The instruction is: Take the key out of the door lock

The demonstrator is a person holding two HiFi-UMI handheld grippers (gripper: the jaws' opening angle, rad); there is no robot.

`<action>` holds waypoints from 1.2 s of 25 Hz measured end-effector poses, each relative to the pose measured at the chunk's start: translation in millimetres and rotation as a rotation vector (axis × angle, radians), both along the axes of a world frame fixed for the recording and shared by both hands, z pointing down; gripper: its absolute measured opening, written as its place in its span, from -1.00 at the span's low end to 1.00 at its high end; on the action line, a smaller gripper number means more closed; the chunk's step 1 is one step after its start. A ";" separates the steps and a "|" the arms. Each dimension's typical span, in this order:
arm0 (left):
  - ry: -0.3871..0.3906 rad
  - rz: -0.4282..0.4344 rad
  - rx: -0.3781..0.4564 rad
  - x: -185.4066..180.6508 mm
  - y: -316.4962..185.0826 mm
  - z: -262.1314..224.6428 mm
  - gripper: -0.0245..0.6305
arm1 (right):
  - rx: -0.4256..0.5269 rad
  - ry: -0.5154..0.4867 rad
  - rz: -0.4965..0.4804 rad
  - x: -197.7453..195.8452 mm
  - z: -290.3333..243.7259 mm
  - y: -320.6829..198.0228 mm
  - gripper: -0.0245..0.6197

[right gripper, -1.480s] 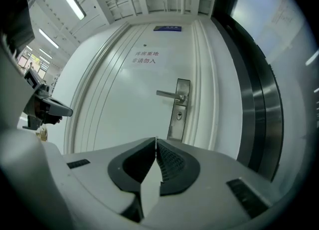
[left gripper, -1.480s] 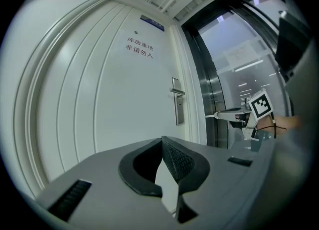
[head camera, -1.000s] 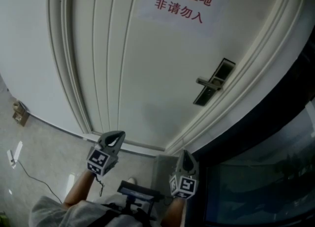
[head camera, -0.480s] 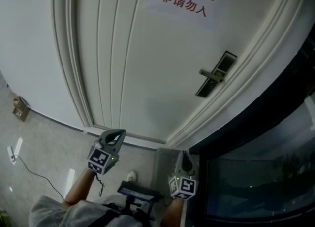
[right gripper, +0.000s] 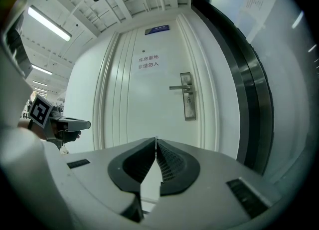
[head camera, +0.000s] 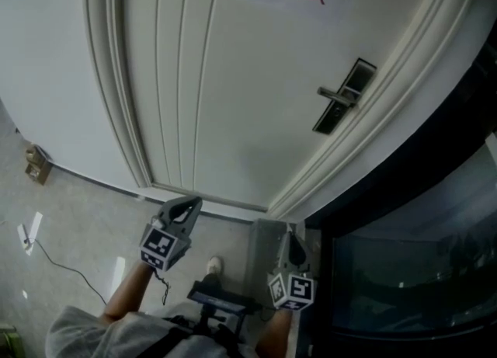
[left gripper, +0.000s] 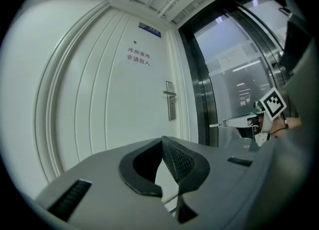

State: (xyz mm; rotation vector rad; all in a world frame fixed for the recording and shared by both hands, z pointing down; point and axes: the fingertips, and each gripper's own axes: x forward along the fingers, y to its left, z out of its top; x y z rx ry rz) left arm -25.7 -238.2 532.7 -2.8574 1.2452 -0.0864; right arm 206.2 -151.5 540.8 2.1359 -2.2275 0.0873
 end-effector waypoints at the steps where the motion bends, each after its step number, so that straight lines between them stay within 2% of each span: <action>1: 0.000 0.003 0.000 1.1 2.4 0.9 -0.91 | -0.002 0.001 0.003 0.4 1.8 2.2 -0.86; 9: 0.001 0.017 0.012 9.1 5.8 -2.4 -0.91 | 0.002 0.032 0.001 1.4 -2.5 4.3 -0.86; 30: -0.011 0.018 0.013 17.3 8.9 -2.0 -0.91 | 0.010 0.025 -0.026 1.2 0.1 4.6 -0.86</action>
